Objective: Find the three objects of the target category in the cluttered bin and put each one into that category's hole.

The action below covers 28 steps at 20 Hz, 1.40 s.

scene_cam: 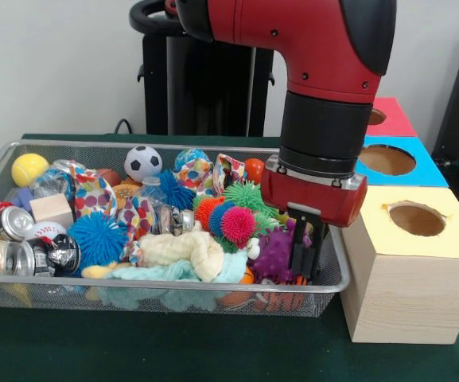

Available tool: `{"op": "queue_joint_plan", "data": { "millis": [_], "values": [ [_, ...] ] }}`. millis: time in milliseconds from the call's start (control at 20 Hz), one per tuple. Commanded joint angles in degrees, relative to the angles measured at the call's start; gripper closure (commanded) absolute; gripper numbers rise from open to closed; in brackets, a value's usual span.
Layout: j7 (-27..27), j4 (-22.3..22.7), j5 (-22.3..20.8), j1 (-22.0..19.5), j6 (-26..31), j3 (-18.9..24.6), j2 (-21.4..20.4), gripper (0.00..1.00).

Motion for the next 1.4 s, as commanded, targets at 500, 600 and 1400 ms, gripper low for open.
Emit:
{"op": "queue_joint_plan", "data": {
  "millis": [500, 600, 1400],
  "values": [
    [3.56, 8.20, -3.72, -2.12, -2.83, 6.18, 4.07, 1.00],
    [3.07, 8.64, -4.02, -2.52, -3.31, 6.81, 4.57, 1.00],
    [0.74, 9.18, -8.19, -4.99, -4.23, 11.06, 9.47, 1.00]
  ]
}}
